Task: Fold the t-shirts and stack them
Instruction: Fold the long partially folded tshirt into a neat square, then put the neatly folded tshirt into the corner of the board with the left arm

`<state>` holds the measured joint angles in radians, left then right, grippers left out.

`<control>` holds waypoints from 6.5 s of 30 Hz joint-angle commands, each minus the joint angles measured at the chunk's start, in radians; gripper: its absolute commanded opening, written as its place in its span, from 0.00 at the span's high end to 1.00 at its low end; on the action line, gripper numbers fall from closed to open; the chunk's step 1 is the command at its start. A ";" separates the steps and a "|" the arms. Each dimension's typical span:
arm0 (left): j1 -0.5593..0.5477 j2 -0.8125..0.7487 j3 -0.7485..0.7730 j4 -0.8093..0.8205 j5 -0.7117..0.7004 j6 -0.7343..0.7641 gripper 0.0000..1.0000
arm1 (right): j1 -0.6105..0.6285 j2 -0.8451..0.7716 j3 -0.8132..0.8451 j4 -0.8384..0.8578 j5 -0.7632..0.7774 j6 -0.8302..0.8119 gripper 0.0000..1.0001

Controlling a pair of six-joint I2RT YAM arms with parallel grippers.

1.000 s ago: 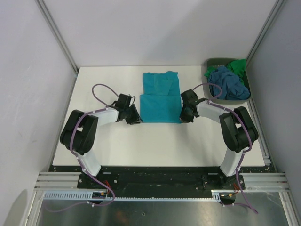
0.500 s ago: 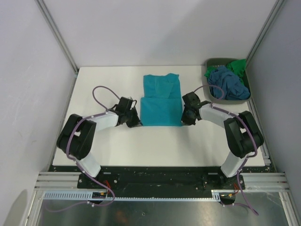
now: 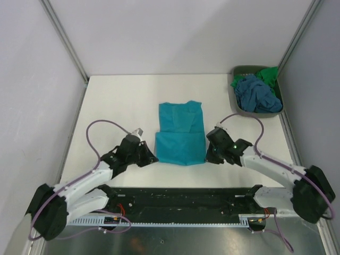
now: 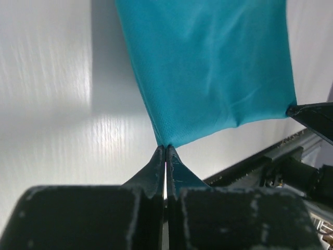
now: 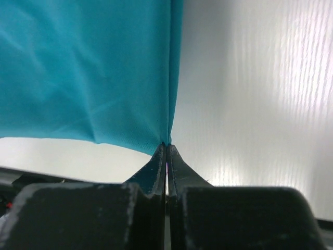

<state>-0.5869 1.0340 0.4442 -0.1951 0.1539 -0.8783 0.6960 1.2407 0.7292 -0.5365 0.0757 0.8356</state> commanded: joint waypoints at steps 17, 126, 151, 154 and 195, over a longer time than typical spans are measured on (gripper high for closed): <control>0.003 -0.037 0.295 -0.167 -0.204 0.043 1.00 | -0.070 -0.068 0.285 -0.143 0.067 -0.037 1.00; -0.065 0.510 0.313 0.146 0.187 0.053 0.81 | -0.089 0.214 0.042 0.201 -0.129 -0.046 0.74; 0.335 0.375 0.240 0.035 0.202 0.210 0.48 | -0.091 0.193 0.009 0.210 -0.118 -0.064 0.73; 0.333 0.406 0.237 0.028 0.193 0.227 0.45 | -0.094 0.173 0.011 0.212 -0.125 -0.063 0.71; 0.216 0.480 0.433 -0.315 -0.490 0.453 1.00 | -0.212 0.078 0.066 0.167 -0.225 -0.191 0.66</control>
<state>-0.4252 1.5425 0.8291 -0.4309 -0.1604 -0.5266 0.4908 1.3289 0.7483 -0.3630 -0.1249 0.6819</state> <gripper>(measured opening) 0.022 0.335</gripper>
